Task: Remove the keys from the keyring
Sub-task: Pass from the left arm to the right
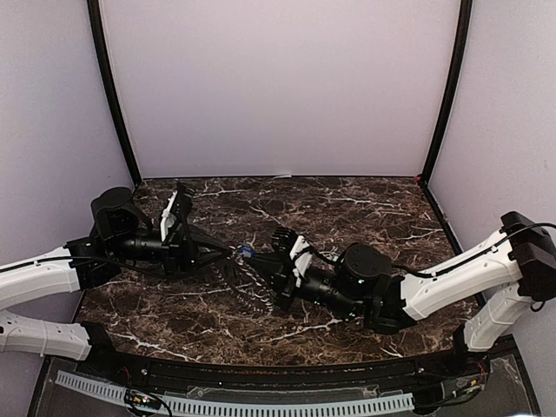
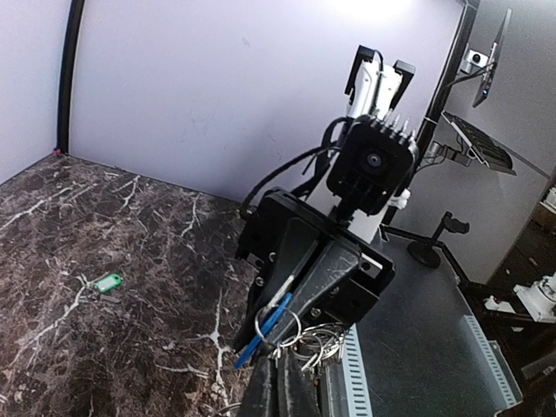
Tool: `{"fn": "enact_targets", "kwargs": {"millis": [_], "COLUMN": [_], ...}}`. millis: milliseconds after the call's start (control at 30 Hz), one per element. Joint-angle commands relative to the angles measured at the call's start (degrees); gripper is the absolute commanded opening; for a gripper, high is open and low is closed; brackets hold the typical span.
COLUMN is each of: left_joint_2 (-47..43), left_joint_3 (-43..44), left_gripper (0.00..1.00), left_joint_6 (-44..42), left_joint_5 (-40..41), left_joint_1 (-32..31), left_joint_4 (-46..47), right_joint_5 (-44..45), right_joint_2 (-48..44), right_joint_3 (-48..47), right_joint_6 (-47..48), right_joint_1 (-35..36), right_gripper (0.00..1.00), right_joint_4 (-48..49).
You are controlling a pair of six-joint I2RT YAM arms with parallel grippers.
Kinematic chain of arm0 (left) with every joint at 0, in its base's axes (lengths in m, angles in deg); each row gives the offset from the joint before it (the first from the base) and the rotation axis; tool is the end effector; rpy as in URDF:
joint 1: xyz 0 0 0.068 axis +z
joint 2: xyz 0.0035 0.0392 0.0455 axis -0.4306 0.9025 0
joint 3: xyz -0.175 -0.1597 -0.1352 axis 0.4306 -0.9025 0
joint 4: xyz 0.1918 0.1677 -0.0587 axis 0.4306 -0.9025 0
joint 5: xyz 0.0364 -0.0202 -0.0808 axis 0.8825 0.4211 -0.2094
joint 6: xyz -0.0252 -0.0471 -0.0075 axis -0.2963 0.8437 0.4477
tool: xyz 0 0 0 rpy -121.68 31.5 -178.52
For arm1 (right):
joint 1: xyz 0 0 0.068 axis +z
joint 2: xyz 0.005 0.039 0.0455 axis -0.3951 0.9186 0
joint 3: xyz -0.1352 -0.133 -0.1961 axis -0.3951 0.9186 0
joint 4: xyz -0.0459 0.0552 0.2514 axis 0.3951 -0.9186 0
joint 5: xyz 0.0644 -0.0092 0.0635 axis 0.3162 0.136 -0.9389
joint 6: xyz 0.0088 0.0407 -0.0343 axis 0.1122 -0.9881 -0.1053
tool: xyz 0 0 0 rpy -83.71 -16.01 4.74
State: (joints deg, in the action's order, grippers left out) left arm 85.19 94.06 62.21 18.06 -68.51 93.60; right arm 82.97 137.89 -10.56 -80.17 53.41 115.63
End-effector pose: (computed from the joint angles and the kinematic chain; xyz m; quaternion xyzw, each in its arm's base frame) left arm 0.1416 -0.1664 0.3086 0.4297 0.5595 -0.5443 0.4540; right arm 0.0847 0.3290 0.2572 -0.3793 0.5330 0.3820 0.6528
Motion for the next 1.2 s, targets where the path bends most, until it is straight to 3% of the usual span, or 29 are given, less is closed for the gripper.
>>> {"fn": "enact_targets", "kwargs": {"millis": [0,200,367,767,1167], "left_joint_2": [2.3,4.3,6.5,8.0,8.3], "left_joint_3": [4.8,7.1,10.4,12.8,12.7], "left_gripper": [0.00,0.00,0.00,0.00,0.00], "left_joint_6": [-3.8,-6.5,-9.9,-14.5,-14.3], "left_joint_5": [-9.3,-11.7,-12.8,-10.0,-10.7], "left_joint_1": [0.5,0.5,0.4,0.4,0.4], "left_joint_4": [-6.5,-9.6,-15.5,-22.2,-22.0], "right_joint_5": [-5.4,-12.1,-21.3,-36.5,-38.8], "right_joint_2": [-4.2,-9.5,-14.2,-7.3,-2.3], "right_joint_3": [1.6,7.4,9.2,-3.5,-8.1], "right_joint_6": [-7.0,-12.4,-15.6,-23.9,-23.8], "right_joint_1": [-2.3,-4.9,-8.9,-10.6,-11.3], "right_gripper": [0.00,0.46,0.60,0.50,0.24], "right_joint_4": [-2.6,-6.8,-12.2,-18.2,-21.1]}}
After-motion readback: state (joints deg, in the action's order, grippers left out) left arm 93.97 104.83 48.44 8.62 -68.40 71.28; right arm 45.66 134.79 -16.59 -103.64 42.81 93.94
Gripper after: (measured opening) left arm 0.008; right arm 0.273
